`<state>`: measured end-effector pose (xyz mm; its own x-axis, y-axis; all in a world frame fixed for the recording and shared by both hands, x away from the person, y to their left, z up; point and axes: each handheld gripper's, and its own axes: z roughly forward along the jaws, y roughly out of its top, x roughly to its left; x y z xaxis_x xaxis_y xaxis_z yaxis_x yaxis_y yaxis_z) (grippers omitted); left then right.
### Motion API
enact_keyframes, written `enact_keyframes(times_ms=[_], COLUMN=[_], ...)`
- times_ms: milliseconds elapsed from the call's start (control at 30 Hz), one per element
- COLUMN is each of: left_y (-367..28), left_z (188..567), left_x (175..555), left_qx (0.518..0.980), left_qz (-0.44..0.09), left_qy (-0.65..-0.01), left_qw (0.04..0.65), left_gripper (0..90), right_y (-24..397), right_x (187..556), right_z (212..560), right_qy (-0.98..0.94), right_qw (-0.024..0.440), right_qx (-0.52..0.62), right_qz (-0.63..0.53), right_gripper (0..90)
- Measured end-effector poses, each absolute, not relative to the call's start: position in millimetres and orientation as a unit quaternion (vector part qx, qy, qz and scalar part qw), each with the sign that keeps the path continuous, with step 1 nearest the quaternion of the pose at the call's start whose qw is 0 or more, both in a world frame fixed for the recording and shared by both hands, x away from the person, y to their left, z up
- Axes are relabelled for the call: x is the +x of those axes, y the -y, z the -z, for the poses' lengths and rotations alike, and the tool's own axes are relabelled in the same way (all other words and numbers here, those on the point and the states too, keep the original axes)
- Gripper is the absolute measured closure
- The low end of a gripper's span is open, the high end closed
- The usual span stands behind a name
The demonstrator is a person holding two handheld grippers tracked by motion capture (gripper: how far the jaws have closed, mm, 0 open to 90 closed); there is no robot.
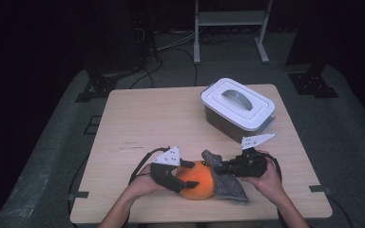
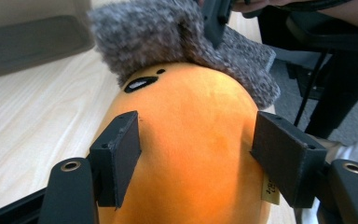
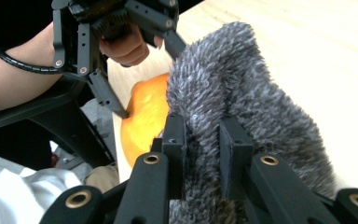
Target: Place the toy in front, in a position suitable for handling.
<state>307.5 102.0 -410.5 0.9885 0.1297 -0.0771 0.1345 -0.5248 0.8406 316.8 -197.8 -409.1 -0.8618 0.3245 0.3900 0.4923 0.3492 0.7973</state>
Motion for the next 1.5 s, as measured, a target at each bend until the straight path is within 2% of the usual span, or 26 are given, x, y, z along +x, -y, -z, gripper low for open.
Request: enact_keyframes(times_ms=[167, 367, 433, 500, 567, 633, 767, 833, 1067, 1333, 1500], left_y=[-103.9, -101.0, -96.6, -95.1, -96.3, -96.0, -96.2, -97.4, -99.0, -101.4, -103.5], left_z=[409.3, 413.8, 419.5, 423.5, 421.4, 416.7, 408.6, 409.0, 418.1, 419.4, 417.8], left_x=[309.8, 314.5, 316.3, 315.7, 312.9, 308.2, 303.3, 303.6, 306.0, 306.2, 307.7], left_qx=[0.868, 0.87, 0.877, 0.876, 0.878, 0.878, 0.872, 0.873, 0.877, 0.875, 0.869], left_qz=[0.01, -0.003, 0.009, 0.016, 0.006, -0.026, -0.085, -0.094, -0.066, -0.057, -0.045], left_qy=[-0.083, -0.112, -0.124, -0.125, -0.11, -0.088, -0.079, -0.078, -0.08, -0.084, -0.085], left_qw=[0.49, 0.48, 0.463, 0.465, 0.465, 0.469, 0.475, 0.472, 0.469, 0.473, 0.485], left_gripper=[29.6, 17.7, 10.3, 12.1, 25.6, 39.2, 46.5, 46.4, 39.4, 31.5, 28.3], right_y=[199.3, 195.3, 193.5, 192.4, 193.0, 194.3, 194.8, 194.4, 189.7, 210.5, 227.6], right_x=[317.4, 315.0, 313.5, 311.8, 311.1, 311.4, 310.6, 310.8, 313.7, 313.0, 308.3], right_z=[410.2, 414.5, 414.2, 412.4, 409.4, 406.0, 400.6, 401.7, 416.5, 427.9, 419.5], right_qy=[0.818, 0.827, 0.831, 0.834, 0.832, 0.826, 0.819, 0.816, 0.837, 0.843, 0.836], right_qw=[0.083, 0.113, 0.126, 0.118, 0.108, 0.099, 0.07, 0.064, 0.078, 0.086, 0.072], right_qx=[-0.253, -0.234, -0.221, -0.215, -0.215, -0.217, -0.224, -0.226, -0.236, -0.268, -0.277], right_qz=[0.51, 0.498, 0.495, 0.494, 0.5, 0.511, 0.524, 0.527, 0.487, 0.458, 0.468], right_gripper=[74.3, 74.3, 73.8, 73.7, 73.7, 73.7, 73.5, 73.3, 74.0, 74.7, 74.9])
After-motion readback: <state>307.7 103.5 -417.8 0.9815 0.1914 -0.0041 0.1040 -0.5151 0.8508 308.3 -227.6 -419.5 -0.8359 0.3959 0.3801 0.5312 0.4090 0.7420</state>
